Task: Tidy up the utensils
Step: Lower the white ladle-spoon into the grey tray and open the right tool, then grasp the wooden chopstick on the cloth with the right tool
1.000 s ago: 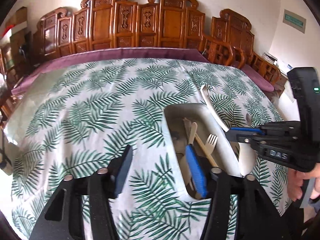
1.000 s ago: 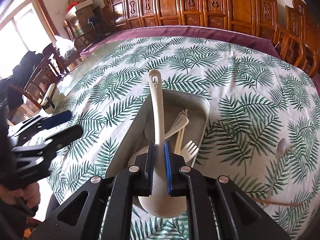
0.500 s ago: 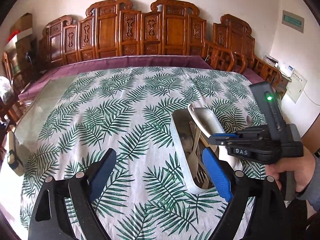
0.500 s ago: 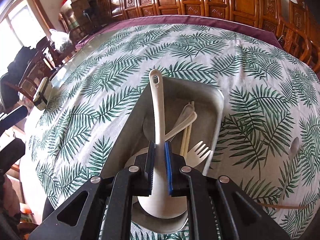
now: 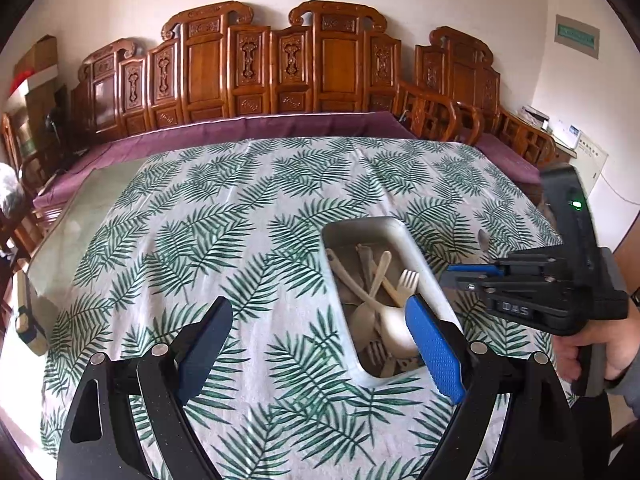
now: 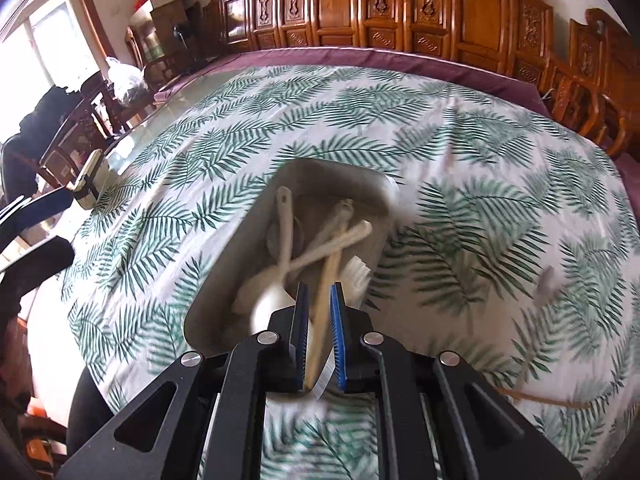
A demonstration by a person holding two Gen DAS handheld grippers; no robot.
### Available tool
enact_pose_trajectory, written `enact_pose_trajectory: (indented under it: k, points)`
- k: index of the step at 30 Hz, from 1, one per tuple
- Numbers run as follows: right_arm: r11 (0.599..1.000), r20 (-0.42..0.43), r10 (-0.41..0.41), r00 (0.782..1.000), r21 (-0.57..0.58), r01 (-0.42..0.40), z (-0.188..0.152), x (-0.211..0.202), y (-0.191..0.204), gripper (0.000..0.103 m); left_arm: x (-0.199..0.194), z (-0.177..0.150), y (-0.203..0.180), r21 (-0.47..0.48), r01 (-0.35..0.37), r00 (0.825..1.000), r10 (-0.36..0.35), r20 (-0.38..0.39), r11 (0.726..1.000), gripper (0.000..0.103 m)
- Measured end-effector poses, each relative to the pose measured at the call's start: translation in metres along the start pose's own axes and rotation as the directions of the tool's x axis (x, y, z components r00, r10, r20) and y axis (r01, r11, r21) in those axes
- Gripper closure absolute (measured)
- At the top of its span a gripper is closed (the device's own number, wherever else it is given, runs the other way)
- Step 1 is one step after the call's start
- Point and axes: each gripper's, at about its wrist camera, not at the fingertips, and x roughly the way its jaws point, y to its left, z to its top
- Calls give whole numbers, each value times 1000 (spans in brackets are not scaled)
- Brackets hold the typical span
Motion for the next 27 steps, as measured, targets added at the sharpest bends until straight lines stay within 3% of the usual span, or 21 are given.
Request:
enact_pose_trajectory:
  k: [12, 16, 23, 27]
  points:
    - [990, 9, -127, 992, 66, 126, -65, -59, -81, 86, 10, 3, -51, 54, 73, 997, -72, -20, 996, 18]
    - [983, -24, -157, 987, 93, 159, -84, -58, -108, 77, 16, 3, -69, 72, 100, 995, -98, -31, 992, 18]
    - [974, -81, -176, 981, 128, 185, -103, -46, -142, 76, 27, 0, -93, 93, 132, 990, -127, -61, 987, 18]
    - [955, -104, -153, 983, 239, 174, -111, -36, -164, 74, 31, -2, -104, 97, 150, 987, -144, -73, 984, 18]
